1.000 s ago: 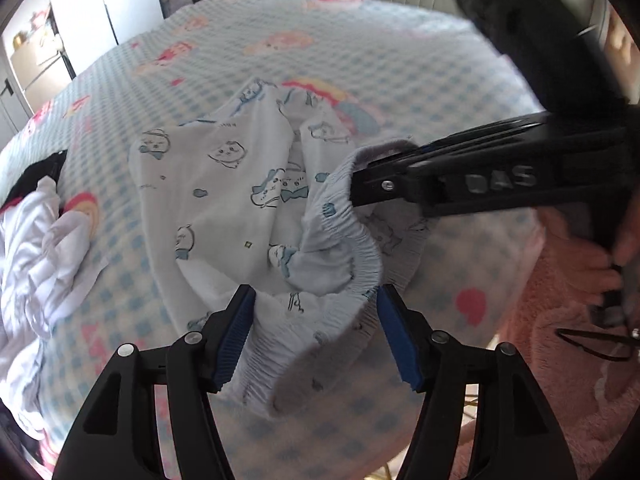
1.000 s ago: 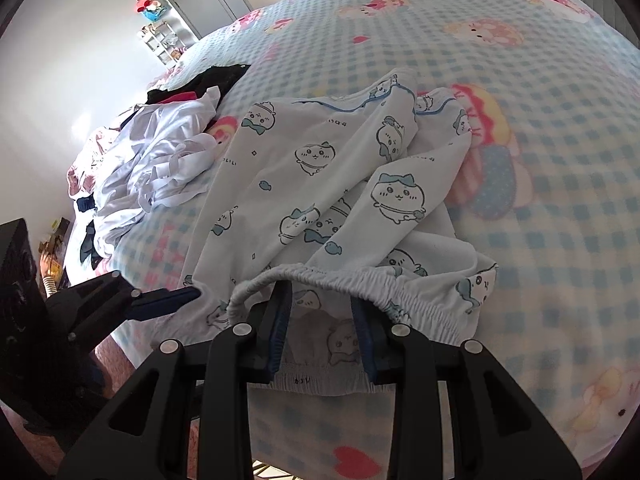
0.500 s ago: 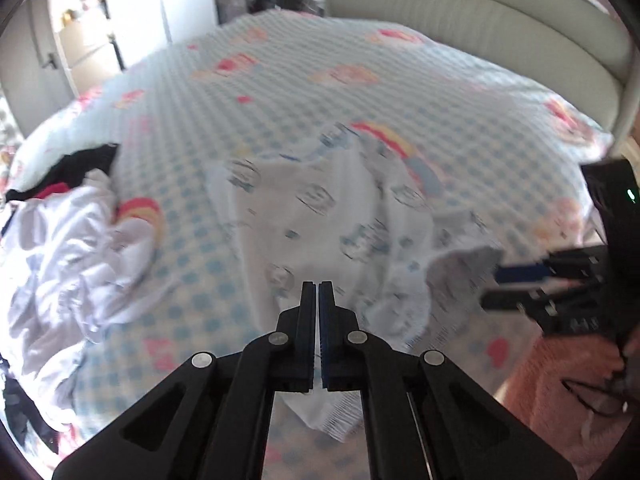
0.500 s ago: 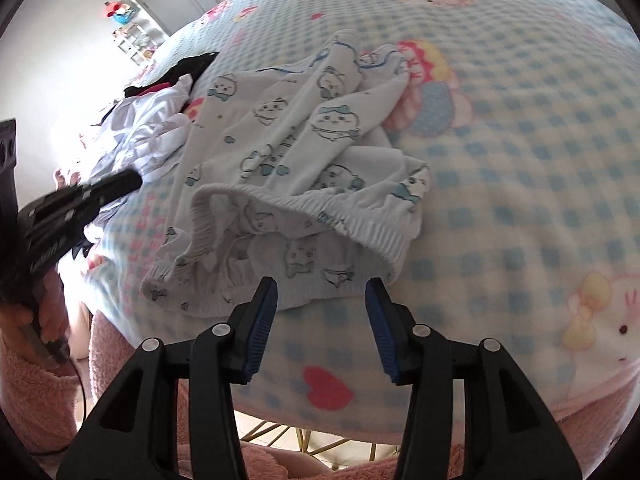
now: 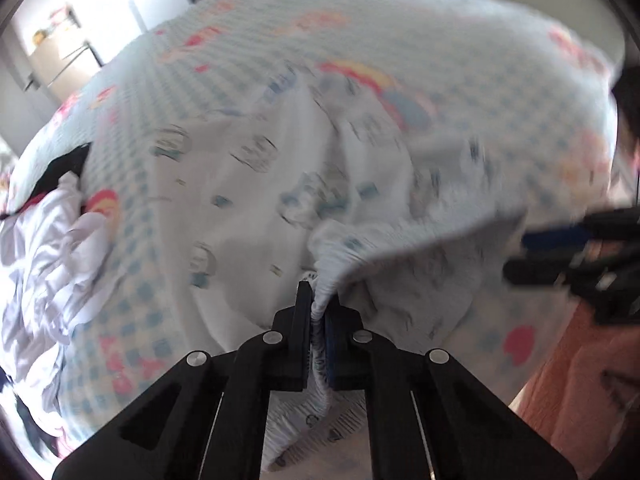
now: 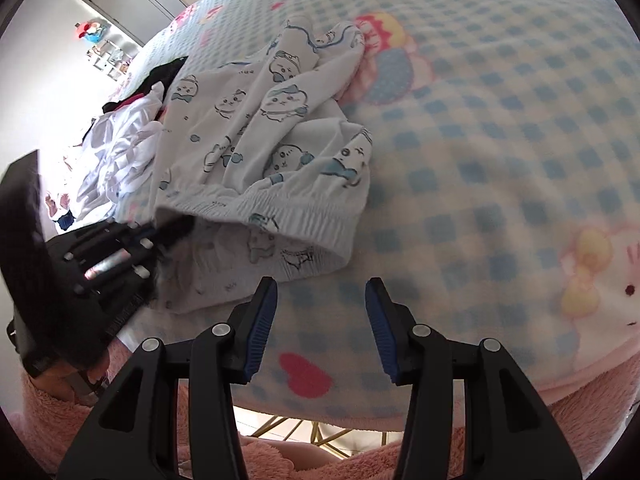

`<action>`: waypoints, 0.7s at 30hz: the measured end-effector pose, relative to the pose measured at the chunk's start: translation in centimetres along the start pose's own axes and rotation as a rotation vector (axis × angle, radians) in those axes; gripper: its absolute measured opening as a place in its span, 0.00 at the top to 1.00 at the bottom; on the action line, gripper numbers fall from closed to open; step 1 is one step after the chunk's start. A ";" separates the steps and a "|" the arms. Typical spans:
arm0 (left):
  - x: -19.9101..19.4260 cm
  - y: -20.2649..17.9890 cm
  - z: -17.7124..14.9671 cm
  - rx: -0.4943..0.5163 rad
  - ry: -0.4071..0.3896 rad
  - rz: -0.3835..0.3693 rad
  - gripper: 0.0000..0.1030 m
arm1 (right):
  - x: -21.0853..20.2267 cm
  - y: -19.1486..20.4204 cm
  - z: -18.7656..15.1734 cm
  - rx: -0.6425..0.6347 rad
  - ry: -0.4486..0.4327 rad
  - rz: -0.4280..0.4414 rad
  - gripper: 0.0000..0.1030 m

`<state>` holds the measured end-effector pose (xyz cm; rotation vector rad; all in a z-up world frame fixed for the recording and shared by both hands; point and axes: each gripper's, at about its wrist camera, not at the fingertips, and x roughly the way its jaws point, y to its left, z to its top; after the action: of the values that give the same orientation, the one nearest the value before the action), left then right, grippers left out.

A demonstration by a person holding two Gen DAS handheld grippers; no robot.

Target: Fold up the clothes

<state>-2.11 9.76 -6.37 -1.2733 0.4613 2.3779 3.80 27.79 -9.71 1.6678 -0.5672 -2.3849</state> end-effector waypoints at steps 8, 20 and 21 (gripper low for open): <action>-10.0 5.9 0.3 -0.188 -0.223 0.073 0.95 | 3.4 4.7 1.9 -0.129 0.001 0.055 0.43; -9.0 9.6 -4.2 -0.322 -0.145 0.067 0.95 | 3.3 5.2 2.5 -0.183 -0.099 -0.136 0.92; -8.2 9.3 -4.8 -0.323 -0.122 0.064 0.94 | 2.4 4.9 2.7 -0.175 -0.122 -0.144 0.93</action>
<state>0.87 -2.10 -1.08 -1.2479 0.0833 2.6450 0.05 23.05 -9.05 1.5465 -0.2540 -2.5670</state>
